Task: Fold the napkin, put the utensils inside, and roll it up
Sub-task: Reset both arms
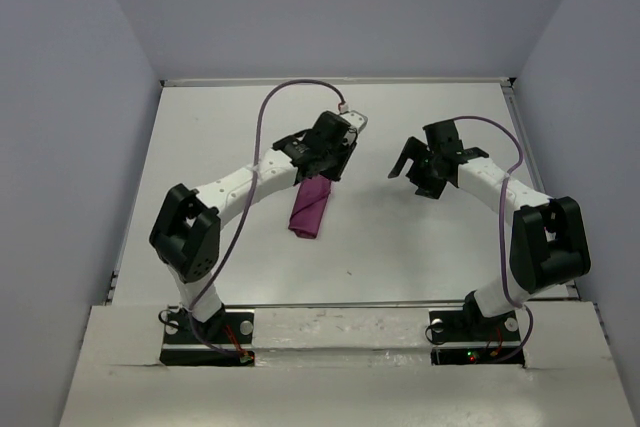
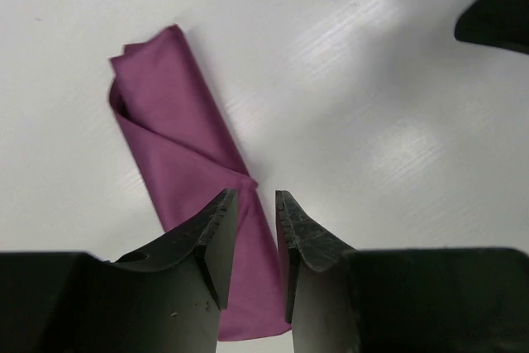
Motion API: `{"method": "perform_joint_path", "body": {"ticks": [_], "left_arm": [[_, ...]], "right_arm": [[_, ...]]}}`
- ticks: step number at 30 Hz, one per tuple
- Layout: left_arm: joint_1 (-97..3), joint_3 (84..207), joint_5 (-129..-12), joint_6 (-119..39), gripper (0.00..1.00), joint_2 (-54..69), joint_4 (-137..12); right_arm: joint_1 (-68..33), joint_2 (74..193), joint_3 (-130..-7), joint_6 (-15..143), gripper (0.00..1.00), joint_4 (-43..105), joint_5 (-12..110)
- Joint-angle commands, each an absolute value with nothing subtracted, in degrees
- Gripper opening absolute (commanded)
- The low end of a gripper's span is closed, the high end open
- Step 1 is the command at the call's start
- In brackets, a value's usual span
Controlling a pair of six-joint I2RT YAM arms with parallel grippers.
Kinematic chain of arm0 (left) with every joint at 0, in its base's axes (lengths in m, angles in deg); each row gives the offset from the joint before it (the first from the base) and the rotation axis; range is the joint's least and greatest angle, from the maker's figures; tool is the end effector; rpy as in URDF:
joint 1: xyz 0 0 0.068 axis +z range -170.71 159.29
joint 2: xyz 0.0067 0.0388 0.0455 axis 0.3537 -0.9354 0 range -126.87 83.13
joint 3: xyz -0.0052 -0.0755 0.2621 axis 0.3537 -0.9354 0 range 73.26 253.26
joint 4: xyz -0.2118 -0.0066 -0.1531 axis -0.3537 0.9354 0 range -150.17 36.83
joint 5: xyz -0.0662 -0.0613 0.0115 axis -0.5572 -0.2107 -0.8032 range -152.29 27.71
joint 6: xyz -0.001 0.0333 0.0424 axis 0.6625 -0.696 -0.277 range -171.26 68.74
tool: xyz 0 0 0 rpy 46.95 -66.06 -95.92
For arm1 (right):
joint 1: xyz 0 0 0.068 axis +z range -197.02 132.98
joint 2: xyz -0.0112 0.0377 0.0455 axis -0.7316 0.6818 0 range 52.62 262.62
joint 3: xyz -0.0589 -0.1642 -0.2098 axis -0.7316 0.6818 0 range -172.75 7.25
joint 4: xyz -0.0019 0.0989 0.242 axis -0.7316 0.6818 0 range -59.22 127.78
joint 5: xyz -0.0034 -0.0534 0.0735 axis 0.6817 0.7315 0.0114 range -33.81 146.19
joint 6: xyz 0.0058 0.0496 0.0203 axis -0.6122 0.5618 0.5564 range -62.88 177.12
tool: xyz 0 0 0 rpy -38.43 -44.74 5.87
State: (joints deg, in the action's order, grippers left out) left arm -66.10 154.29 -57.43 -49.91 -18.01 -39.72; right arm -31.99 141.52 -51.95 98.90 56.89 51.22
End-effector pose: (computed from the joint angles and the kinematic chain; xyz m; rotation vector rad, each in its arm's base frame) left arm 0.2865 -0.2861 0.2735 0.8196 2.1465 -0.3300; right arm 0.3073 0.0856 0.2177 0.5710 2.5525 0.4827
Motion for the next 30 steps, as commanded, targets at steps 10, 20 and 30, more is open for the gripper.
{"method": "perform_joint_path", "body": {"ticks": [10,20,30], "left_arm": [[-46.91,149.72,-70.19,-43.61,0.42,-3.09,-44.61],[-39.61,153.68,-70.64,-43.44,0.56,4.55,-41.80],[-39.08,155.35,-71.96,-39.31,0.79,7.72,-41.71]], "right_arm": [[-31.11,139.81,-57.79,94.04,1.00,59.25,59.06],[-31.11,130.06,-61.48,87.89,1.00,65.41,80.35],[-31.11,124.69,-62.63,84.81,1.00,67.52,89.15]]}}
